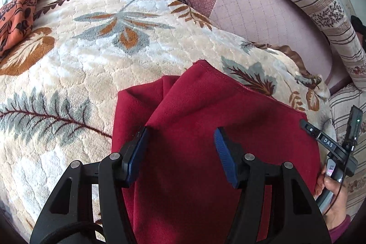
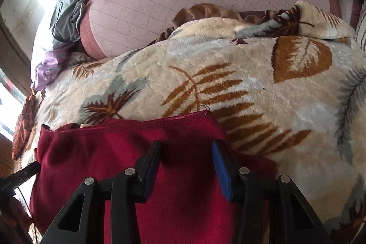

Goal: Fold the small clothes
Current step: 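Lower the folded hem onto the sweater and open both grippers, then grasp the folded sweater edge with the right gripper beside the left gripper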

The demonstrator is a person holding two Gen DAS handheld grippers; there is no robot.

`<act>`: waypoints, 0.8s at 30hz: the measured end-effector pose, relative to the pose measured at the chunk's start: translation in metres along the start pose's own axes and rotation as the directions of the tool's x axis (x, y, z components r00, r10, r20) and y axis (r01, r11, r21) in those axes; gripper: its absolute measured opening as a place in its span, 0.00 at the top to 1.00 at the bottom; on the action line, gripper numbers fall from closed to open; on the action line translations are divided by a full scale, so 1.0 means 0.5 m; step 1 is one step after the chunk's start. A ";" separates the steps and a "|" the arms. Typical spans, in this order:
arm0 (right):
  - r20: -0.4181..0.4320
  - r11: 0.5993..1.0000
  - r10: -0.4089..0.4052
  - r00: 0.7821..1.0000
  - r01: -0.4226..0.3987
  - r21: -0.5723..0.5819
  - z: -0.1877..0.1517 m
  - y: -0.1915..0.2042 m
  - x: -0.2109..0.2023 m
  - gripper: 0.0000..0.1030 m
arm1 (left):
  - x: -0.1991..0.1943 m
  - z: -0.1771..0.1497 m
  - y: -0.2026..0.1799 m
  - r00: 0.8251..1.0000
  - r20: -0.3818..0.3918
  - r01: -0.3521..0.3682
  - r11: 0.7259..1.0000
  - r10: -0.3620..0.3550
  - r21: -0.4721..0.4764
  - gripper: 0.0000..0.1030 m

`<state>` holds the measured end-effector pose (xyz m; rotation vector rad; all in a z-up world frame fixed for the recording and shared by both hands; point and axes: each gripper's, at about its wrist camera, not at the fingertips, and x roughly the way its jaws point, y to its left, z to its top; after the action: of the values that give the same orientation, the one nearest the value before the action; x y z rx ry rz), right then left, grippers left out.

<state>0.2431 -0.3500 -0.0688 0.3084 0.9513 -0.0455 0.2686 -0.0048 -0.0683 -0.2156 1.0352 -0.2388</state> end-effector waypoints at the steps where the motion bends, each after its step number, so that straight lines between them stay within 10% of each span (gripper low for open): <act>1: 0.013 1.000 -0.017 1.000 0.017 -0.017 0.002 0.007 -0.002 0.57 | 0.001 0.002 0.002 1.000 0.002 -0.009 1.000 0.009 -0.002 0.42; 12: 0.062 0.988 0.129 0.990 -0.123 -0.095 -0.034 0.108 -0.154 0.57 | -0.108 -0.066 0.033 0.997 0.024 -0.074 0.997 0.074 0.014 0.42; 24: -0.052 0.915 0.235 0.971 -0.239 -0.326 -0.090 0.433 -0.037 0.58 | -0.156 -0.175 0.081 0.992 0.012 -0.124 0.992 0.124 -0.011 0.42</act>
<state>0.2339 -0.1322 -0.0264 0.1103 0.9103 0.3373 0.1583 0.0515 -0.0591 -0.1608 1.0339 -0.1195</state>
